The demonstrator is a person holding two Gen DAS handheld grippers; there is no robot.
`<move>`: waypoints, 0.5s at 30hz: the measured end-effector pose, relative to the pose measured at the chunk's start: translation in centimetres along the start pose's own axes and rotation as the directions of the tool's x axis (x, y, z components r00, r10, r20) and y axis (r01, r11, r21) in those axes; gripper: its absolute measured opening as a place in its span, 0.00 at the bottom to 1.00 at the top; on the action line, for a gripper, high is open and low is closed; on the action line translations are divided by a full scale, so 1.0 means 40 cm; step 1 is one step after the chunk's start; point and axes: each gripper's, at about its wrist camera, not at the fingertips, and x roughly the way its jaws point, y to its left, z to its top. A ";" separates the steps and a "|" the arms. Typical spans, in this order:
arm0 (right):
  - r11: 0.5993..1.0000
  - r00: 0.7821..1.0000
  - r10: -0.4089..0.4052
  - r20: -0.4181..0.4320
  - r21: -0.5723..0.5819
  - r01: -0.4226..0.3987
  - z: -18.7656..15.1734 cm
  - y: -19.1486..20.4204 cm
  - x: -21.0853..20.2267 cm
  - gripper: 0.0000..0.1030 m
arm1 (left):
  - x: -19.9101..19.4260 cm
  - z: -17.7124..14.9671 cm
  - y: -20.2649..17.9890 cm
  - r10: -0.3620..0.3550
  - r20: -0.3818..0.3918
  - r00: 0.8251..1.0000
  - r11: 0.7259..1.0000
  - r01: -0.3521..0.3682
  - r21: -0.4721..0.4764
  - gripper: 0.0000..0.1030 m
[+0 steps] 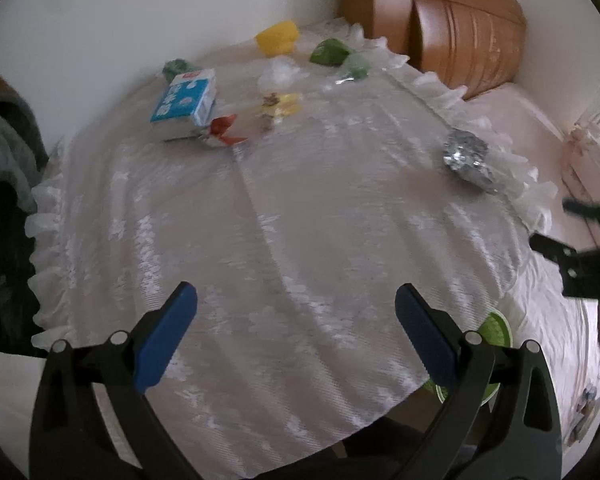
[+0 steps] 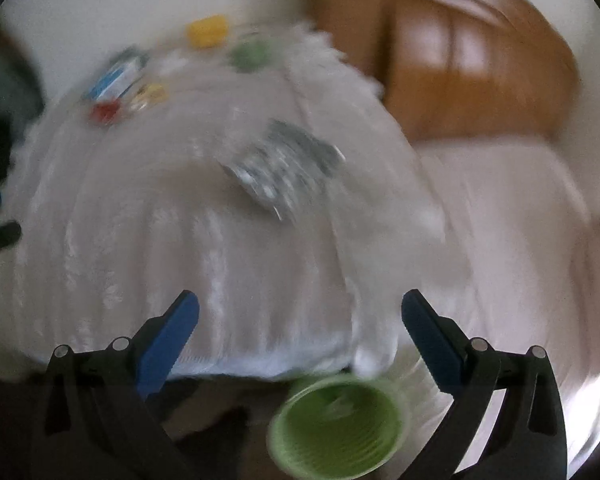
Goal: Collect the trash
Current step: 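Grasp the silver blister pack with the right tool while the left tool grasps a small foil wrapper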
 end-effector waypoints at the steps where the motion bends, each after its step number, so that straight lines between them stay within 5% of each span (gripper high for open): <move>1: 0.997 1.000 -0.006 0.008 -0.081 0.007 0.033 0.017 0.011 0.98 | 0.004 0.001 0.008 0.001 -0.003 1.000 1.000 -0.001 -0.008 0.92; 8: 0.902 0.998 0.017 -0.053 -0.429 -0.038 0.175 0.072 0.134 0.97 | 0.033 0.007 0.073 0.025 -0.030 0.999 0.996 -0.028 -0.087 0.92; 15: 0.856 0.985 0.068 -0.160 -0.497 -0.140 0.229 0.065 0.231 0.97 | 0.058 0.028 0.122 0.047 -0.042 0.998 0.987 -0.053 -0.154 0.92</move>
